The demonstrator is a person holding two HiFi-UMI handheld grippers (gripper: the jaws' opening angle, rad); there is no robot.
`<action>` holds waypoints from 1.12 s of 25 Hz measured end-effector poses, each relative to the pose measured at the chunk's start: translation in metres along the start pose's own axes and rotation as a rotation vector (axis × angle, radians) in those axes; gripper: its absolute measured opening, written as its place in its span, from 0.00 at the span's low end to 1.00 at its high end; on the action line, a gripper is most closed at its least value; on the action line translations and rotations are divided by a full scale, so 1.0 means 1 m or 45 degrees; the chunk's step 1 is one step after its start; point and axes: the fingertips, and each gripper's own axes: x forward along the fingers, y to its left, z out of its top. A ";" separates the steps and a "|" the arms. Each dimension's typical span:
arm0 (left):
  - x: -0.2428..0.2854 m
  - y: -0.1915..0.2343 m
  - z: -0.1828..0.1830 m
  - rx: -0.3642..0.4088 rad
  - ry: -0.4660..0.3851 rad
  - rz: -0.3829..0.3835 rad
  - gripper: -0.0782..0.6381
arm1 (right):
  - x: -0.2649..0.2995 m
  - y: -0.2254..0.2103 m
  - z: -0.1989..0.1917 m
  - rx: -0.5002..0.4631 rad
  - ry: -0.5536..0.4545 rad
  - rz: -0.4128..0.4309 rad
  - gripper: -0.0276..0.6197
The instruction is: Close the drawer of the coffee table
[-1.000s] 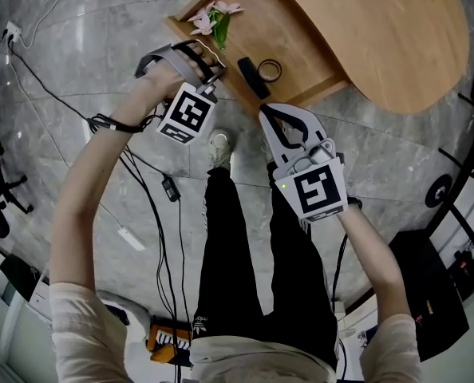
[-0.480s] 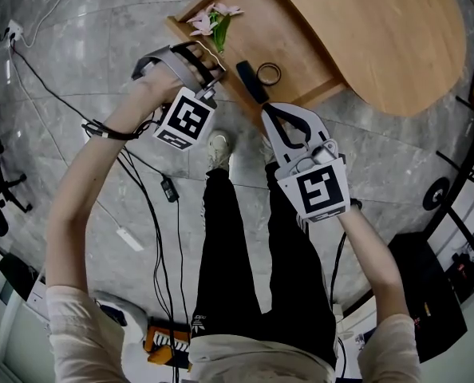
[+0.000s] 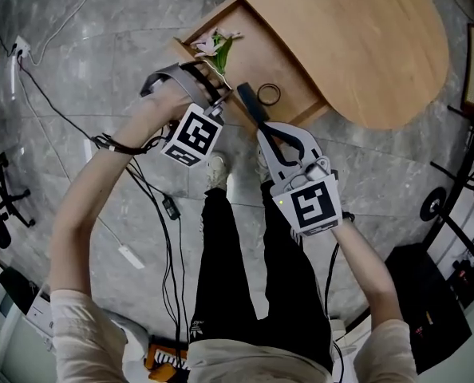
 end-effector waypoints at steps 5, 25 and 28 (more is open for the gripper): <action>0.007 0.025 -0.007 0.015 0.018 0.040 0.21 | -0.006 -0.024 -0.005 0.039 -0.005 -0.039 0.05; 0.025 0.127 -0.008 -0.019 -0.001 0.293 0.21 | -0.010 -0.058 -0.006 0.092 -0.028 -0.106 0.05; 0.028 0.136 -0.008 -0.032 0.005 0.301 0.21 | -0.013 -0.059 -0.010 0.122 -0.025 -0.118 0.05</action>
